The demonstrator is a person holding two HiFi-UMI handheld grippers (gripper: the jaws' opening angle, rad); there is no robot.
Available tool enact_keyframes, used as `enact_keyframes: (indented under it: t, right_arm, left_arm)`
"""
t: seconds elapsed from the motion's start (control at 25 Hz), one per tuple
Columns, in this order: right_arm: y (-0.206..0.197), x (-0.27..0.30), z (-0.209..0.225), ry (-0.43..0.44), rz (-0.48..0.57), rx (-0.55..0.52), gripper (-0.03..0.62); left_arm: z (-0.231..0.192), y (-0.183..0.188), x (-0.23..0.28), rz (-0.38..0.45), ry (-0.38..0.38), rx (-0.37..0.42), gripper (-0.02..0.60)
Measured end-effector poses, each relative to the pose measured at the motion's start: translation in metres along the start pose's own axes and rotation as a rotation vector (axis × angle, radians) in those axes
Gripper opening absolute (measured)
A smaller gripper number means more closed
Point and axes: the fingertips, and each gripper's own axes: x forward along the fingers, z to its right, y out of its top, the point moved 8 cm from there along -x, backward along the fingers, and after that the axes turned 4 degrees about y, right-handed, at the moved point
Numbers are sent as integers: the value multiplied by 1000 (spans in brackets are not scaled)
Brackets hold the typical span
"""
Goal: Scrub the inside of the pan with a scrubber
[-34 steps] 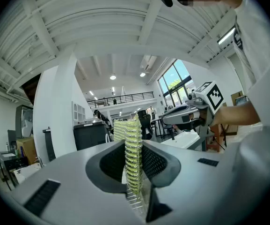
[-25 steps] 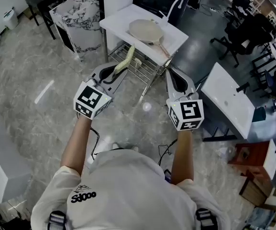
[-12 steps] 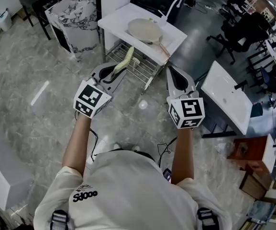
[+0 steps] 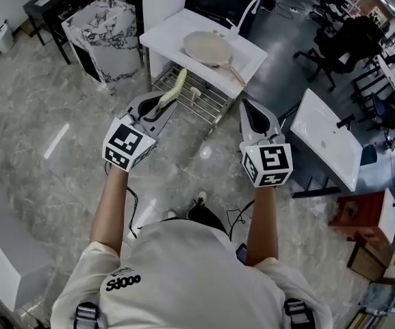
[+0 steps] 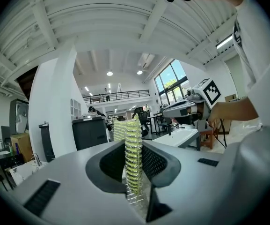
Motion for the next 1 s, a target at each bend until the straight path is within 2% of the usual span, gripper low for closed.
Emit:
enact_keyframes:
  t: [0.52,1.0]
  right_arm:
    - [-19,44,27,41,-17,11,9]
    - [-36,110,115,52,-12,-1,9]
  left_arm:
    - [-17,-22,48,-40,-16,-29,69]
    - [-48,-17,151,-47,-15,-38,69]
